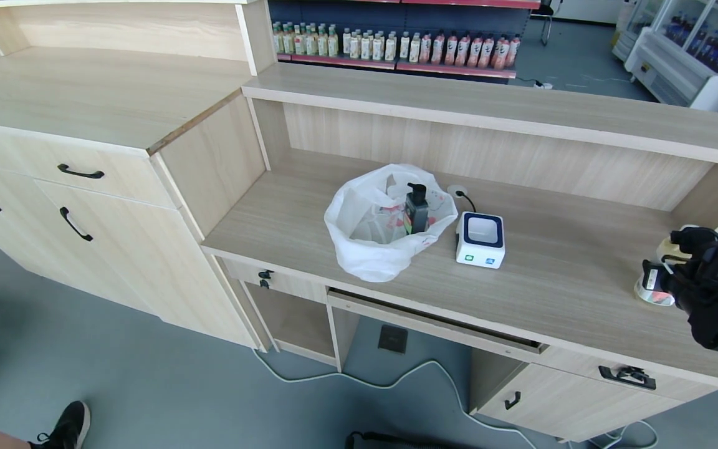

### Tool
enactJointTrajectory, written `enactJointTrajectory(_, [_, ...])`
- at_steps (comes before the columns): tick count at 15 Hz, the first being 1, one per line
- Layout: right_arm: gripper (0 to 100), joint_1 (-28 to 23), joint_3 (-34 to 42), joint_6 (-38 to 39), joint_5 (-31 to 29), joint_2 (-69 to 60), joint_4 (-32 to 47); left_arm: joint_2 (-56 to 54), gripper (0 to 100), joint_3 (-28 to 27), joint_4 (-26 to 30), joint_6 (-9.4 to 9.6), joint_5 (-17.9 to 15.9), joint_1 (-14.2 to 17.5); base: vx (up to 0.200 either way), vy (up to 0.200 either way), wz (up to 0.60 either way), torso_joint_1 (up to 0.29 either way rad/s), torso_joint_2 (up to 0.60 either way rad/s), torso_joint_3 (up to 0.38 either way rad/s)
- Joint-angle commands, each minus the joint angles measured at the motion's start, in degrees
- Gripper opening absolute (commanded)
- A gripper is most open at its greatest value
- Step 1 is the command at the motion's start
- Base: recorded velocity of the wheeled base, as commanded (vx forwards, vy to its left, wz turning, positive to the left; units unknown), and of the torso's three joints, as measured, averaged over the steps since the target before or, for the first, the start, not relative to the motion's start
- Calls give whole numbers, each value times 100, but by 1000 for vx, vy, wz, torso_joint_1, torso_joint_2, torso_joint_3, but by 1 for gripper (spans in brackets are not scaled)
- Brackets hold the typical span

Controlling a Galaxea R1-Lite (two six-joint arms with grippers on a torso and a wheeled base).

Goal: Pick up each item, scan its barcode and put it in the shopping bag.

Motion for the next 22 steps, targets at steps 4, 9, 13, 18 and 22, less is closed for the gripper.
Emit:
enactJointTrajectory(4, [0,-61,111,-76,63,-273,11,-2,100,1,-3,0,3,0,0,0,0,0,0,0])
enactJointTrajectory(9, [0,-8,1007,1189,2348,-2453,1558,-2,100,1,-3,0,3,0,0,0,0,0,0,0])
enactJointTrajectory(13, [0,326,726,2464,4272,-4413,3553,-2,100,1,-3,0,3,0,0,0,0,0,0,0])
enactJointTrajectory(18, [0,2075,-425,3387,5169,-6416,6401,-2,100,1,-3,0,3,0,0,0,0,0,0,0])
enactJointTrajectory(22, [0,3332,-469,3395,5169,-6953,6823,-2,100,1,-3,0,3,0,0,0,0,0,0,0])
